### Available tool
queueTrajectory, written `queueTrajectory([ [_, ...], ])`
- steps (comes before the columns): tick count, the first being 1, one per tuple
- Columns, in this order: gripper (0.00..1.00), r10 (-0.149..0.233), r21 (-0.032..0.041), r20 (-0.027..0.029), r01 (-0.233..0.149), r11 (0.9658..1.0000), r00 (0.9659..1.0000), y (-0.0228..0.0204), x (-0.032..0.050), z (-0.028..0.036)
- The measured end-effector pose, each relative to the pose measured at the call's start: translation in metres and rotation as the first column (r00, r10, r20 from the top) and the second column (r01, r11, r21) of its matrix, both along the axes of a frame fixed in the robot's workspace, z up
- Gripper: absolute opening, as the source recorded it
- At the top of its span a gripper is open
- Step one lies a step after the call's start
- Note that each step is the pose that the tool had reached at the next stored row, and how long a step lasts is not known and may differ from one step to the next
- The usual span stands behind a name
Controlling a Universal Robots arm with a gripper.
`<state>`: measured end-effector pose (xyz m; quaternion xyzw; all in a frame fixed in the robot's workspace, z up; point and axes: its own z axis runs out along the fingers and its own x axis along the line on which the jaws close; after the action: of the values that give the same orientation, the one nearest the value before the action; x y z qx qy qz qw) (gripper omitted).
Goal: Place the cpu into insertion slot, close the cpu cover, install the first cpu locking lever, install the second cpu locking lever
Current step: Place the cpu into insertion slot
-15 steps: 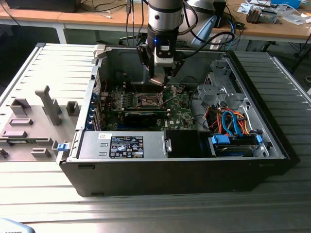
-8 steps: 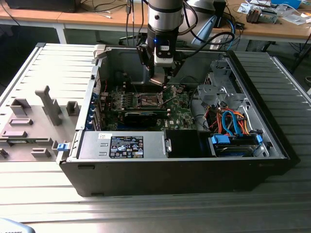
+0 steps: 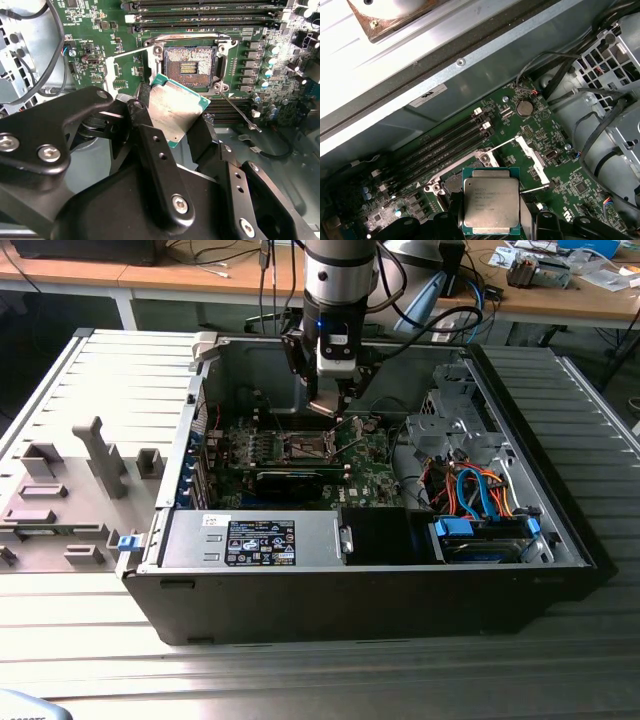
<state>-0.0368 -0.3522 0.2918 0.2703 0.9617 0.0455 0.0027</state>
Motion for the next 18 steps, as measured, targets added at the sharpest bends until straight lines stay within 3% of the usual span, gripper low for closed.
queueTrajectory([
  [18, 0.54, -0.016, 0.0000, 0.0000, 0.016, 0.9999, 0.9999, 0.0000, 0.0000, -0.0010],
])
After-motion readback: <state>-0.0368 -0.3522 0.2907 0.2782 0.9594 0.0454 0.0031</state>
